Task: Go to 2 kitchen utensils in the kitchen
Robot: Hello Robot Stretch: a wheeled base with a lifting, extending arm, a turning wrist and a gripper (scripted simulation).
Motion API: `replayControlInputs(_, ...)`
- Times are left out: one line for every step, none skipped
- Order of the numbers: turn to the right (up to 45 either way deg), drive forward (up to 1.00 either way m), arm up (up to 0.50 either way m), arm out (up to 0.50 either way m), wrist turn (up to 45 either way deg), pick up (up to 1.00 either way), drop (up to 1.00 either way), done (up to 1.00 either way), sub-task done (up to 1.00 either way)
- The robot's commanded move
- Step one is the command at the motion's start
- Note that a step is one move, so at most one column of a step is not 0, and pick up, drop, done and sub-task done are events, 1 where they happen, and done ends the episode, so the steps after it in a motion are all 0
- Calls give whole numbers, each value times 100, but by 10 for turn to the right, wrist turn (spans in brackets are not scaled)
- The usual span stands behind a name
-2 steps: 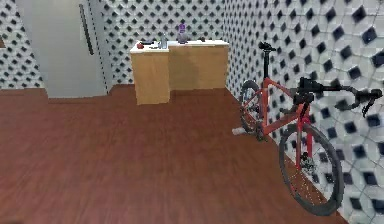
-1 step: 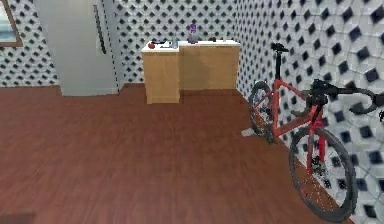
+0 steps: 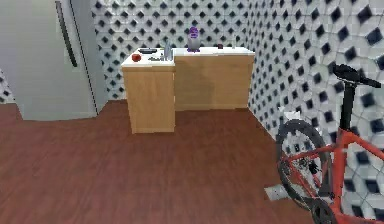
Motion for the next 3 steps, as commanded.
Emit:
replayControlInputs(-30,0,0,0,0,0,0,0,0)
replayControlInputs(0,100,0,0,0,0,0,0,0)
replayControlInputs(0,55,0,0,0,0,0,0,0)
